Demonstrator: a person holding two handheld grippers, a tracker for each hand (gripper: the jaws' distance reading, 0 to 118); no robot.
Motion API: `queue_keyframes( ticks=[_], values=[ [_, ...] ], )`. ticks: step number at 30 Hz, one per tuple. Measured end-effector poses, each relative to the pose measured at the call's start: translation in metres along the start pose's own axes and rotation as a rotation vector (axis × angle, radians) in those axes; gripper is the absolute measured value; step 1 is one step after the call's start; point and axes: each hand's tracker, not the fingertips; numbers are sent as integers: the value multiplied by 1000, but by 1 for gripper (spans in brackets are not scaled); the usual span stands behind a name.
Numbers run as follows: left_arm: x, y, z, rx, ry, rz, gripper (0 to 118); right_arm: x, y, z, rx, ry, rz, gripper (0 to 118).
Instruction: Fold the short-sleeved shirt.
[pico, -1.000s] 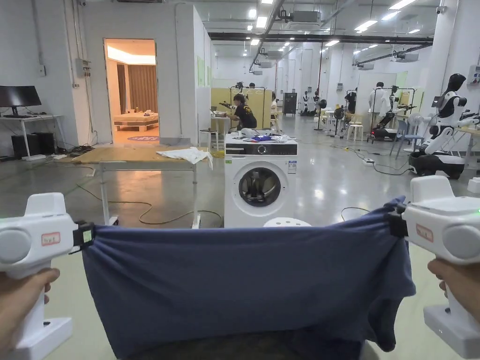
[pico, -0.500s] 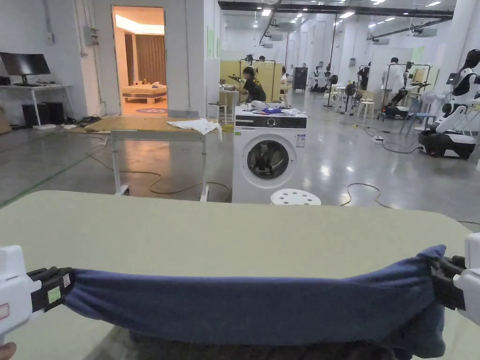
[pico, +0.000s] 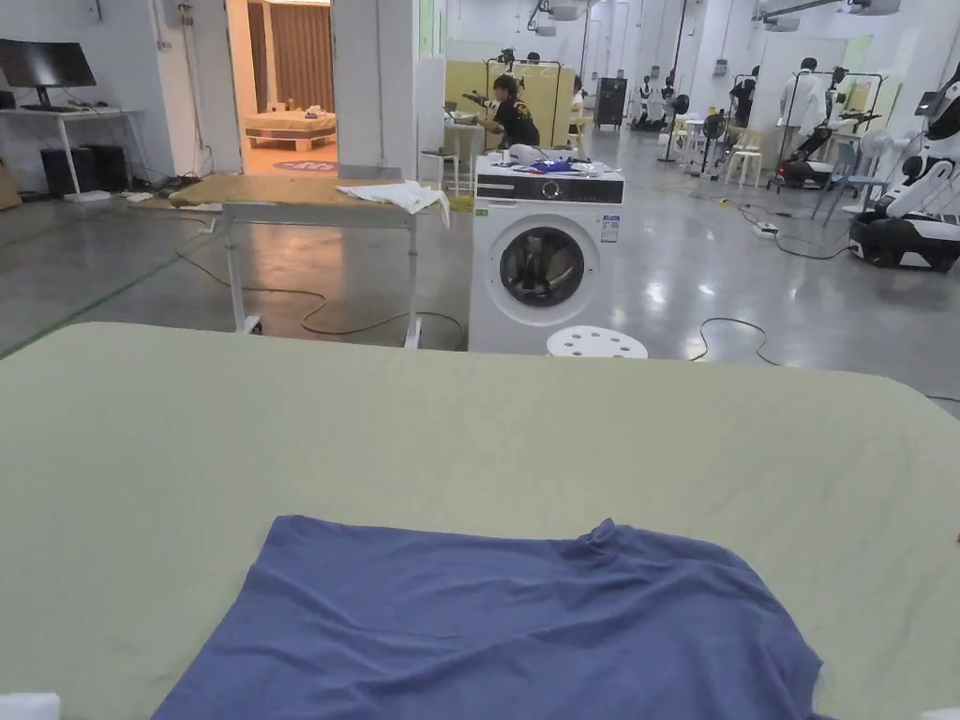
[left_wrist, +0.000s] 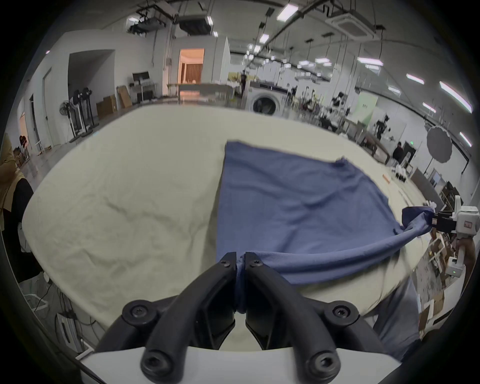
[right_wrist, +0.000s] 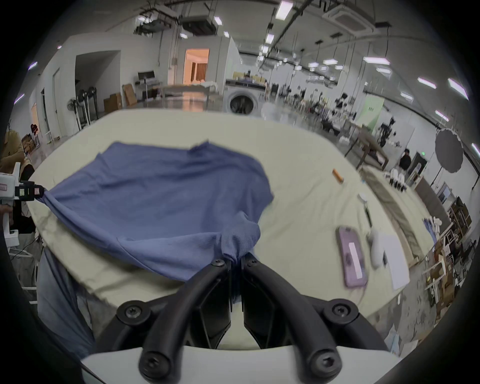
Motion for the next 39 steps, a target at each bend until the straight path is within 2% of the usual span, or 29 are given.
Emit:
queue_keyframes(
  ticks=[10,12,14,15,17,19,24,29,31,34,36,37,38,39],
  values=[
    [1,-36,-35,-144,31,-2,2,-4,-52,-51,-196,33,-46,8],
    [-2,-37,-39,-149,43,3,9,-6,-53,-51,-211,22,-40,25],
    [7,-37,-32,-144,58,-3,20,-7,-50,-43,-196,2,-29,30],
    [12,-36,-29,-139,65,-5,26,-7,-47,-39,-177,-6,-35,38],
    [16,-32,-26,-134,87,-15,46,-6,-38,-31,-130,-33,-45,62],
    [25,-28,-17,-91,99,-34,55,-8,-26,-23,-59,-70,-43,66],
    [49,-6,1,87,64,-58,56,-21,6,-11,114,-162,-29,66],
    [80,27,5,289,77,-106,55,-36,40,-16,341,-49,-118,66],
    [86,38,-3,374,105,-139,52,-47,51,-19,436,-59,-126,65],
    [107,50,-5,483,123,-165,31,-65,61,-25,572,-87,-126,52],
    [118,56,-6,529,136,-172,24,-72,65,-28,618,-80,-148,44],
    [123,58,-7,541,139,-172,17,-76,67,-31,638,-79,-160,33],
    [124,59,-9,556,140,-170,8,-79,68,-31,657,-79,-168,14],
    [126,61,-9,573,143,-169,1,-81,69,-31,683,-79,-178,8]
  ],
)
